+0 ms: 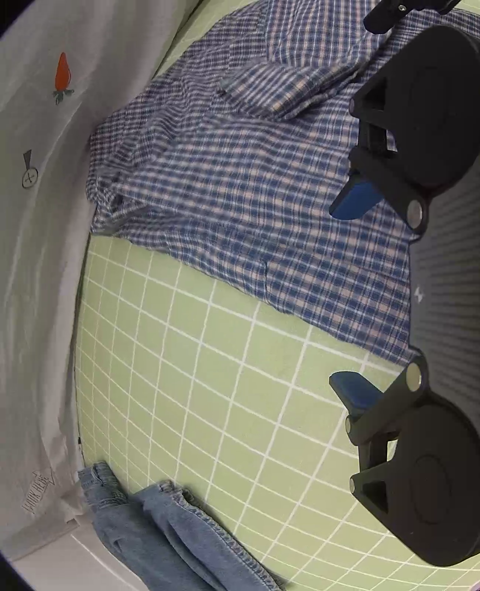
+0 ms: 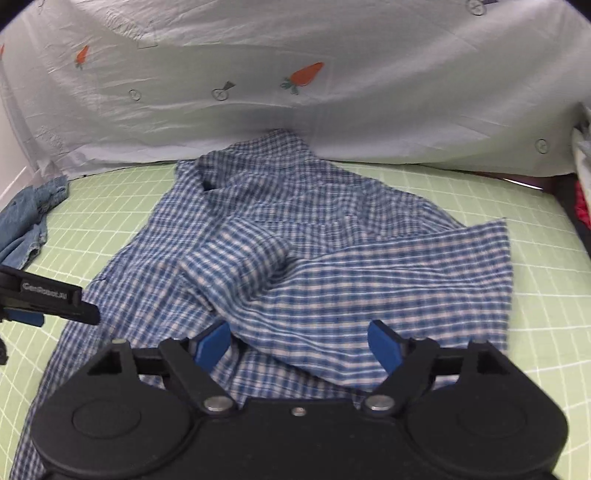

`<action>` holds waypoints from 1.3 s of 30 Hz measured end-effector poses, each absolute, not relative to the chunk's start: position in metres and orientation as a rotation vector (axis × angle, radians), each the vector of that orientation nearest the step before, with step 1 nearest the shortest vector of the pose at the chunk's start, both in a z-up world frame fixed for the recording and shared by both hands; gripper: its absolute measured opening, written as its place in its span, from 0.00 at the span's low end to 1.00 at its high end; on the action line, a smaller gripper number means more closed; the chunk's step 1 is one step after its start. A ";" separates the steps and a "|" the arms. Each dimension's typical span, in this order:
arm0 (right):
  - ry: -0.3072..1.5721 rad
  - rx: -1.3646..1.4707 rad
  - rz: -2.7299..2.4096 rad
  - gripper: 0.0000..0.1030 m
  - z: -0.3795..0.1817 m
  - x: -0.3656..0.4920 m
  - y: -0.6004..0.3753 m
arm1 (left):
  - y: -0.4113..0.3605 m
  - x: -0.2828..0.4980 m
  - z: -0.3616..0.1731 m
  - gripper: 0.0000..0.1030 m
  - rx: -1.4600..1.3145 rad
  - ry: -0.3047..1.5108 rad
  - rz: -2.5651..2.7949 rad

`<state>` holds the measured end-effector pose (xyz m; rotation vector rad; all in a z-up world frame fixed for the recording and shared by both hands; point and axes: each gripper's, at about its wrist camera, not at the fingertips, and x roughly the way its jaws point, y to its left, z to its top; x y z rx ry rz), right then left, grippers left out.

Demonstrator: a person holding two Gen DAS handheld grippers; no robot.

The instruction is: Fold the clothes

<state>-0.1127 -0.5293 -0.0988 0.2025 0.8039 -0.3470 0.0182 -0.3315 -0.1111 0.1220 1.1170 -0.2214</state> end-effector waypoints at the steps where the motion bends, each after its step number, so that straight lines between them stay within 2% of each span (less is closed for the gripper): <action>1: 0.808 0.208 -0.381 0.81 -0.100 -0.117 -0.536 | -0.336 0.017 -0.107 0.87 0.127 1.106 -0.245; 7: 0.828 0.280 -0.564 0.82 -0.112 -0.152 -0.571 | -0.377 0.013 -0.092 0.87 0.189 1.062 -0.372; 15: 0.873 0.377 -0.728 0.82 -0.130 -0.175 -0.608 | -0.432 0.023 -0.105 0.85 0.247 1.078 -0.510; 16: 0.876 0.385 -0.732 0.82 -0.132 -0.175 -0.611 | -0.436 0.024 -0.107 0.83 0.249 1.082 -0.522; 18: 0.877 0.400 -0.735 0.82 -0.134 -0.175 -0.616 | -0.441 0.024 -0.111 0.72 0.249 1.088 -0.535; 22: 0.891 0.402 -0.732 0.82 -0.135 -0.173 -0.620 | -0.451 0.024 -0.117 0.28 0.248 1.099 -0.560; 23: 0.895 0.395 -0.725 0.82 -0.135 -0.172 -0.619 | -0.453 0.024 -0.119 0.22 0.247 1.101 -0.567; 31: 0.889 0.342 -0.657 0.81 -0.120 -0.171 -0.601 | -0.417 0.029 -0.072 0.16 0.131 0.963 -0.527; 39: 0.936 0.259 -0.556 0.81 -0.114 -0.157 -0.559 | -0.344 0.081 -0.026 0.15 -0.034 0.808 -0.401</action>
